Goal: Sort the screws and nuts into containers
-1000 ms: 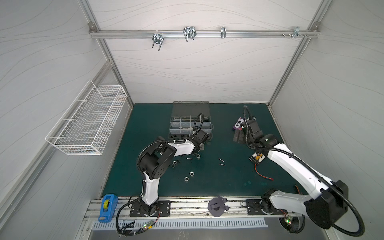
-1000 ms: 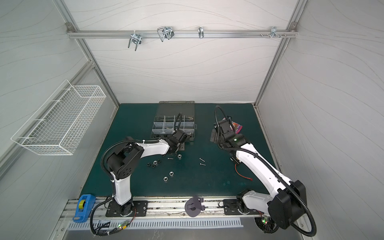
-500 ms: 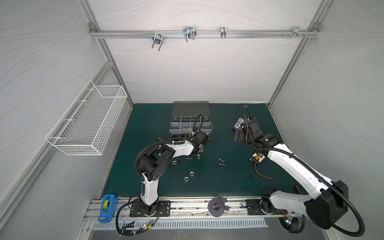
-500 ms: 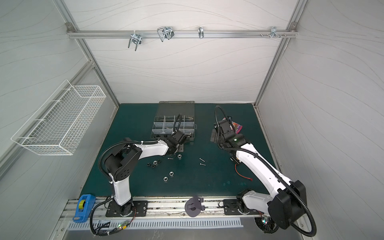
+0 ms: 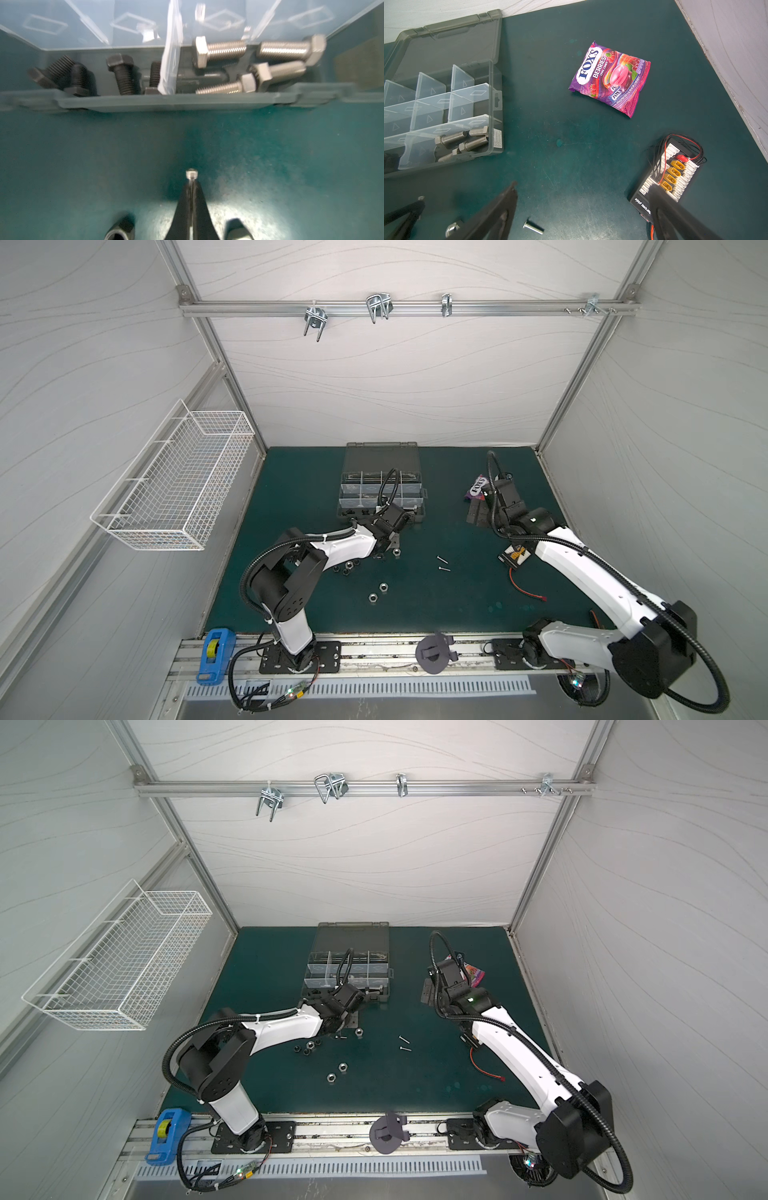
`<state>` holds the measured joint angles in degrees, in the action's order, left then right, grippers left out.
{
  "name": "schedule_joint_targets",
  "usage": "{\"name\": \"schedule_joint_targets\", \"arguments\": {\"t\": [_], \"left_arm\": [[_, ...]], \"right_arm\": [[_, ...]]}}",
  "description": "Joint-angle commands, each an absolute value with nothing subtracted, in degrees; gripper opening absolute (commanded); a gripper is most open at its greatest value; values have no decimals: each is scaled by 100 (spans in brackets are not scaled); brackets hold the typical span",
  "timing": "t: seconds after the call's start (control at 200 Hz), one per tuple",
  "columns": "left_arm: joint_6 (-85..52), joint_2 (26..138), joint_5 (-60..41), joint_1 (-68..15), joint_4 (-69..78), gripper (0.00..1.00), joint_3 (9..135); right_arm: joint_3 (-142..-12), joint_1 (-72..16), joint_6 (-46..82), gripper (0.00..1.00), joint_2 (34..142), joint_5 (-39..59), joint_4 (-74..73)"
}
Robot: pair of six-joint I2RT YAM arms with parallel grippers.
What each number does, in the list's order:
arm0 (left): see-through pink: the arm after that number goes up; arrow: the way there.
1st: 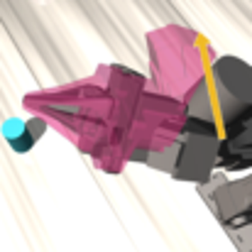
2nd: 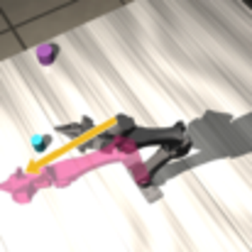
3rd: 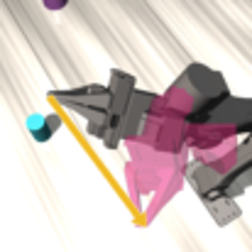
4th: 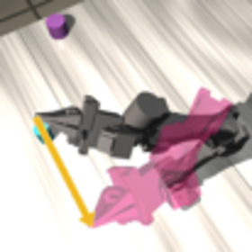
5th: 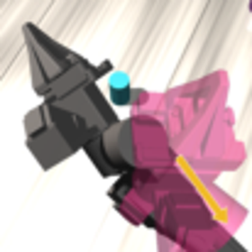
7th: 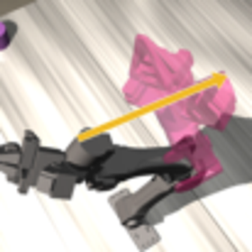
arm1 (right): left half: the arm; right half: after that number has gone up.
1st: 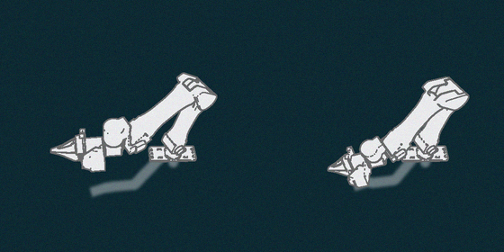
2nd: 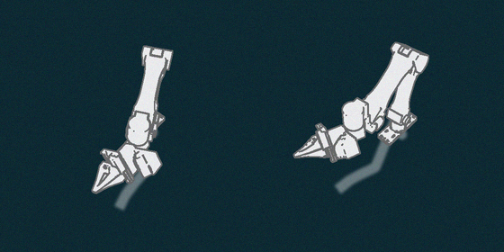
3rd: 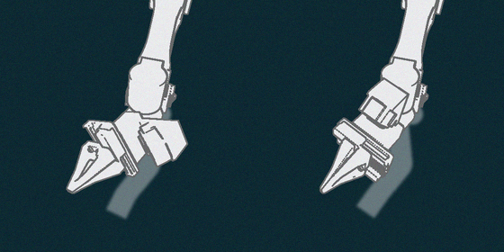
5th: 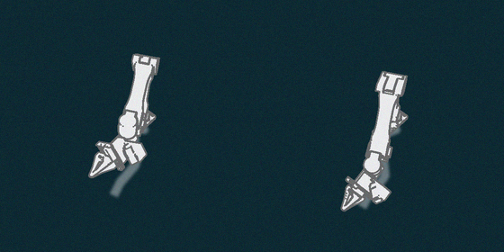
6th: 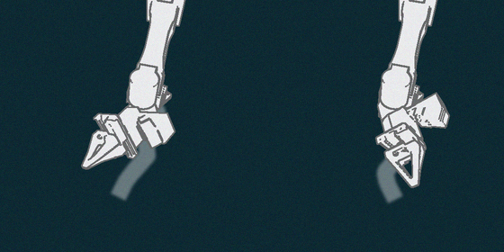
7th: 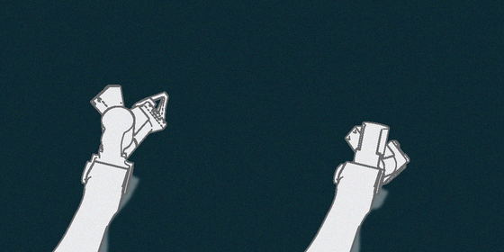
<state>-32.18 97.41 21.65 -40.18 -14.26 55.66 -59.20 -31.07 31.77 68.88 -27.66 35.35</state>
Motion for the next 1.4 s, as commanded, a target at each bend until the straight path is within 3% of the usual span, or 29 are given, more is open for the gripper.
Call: {"name": "schedule_joint_targets", "arguments": {"t": [0.0, 0.42, 0.65, 1.39], "left_arm": [[-3334, 9437, 2258, -4034, -1537, 0, 5546], [-3327, 8477, 2156, -3844, -1697, 0, 5441], [-3333, 8288, 1712, -3254, -1662, 0, 5439], [-2582, 9939, 1150, -1889, -1762, 0, 7143]], "right_arm": [[-6064, -3067, 3287, 99, 6805, -2847, 3595], [-6074, -3067, 3258, 99, 6803, -2753, 3577], [-6074, -3067, 3292, 99, 6833, -2705, 3586], [-6090, -3067, 3344, 99, 6829, -2662, 3639]]}}
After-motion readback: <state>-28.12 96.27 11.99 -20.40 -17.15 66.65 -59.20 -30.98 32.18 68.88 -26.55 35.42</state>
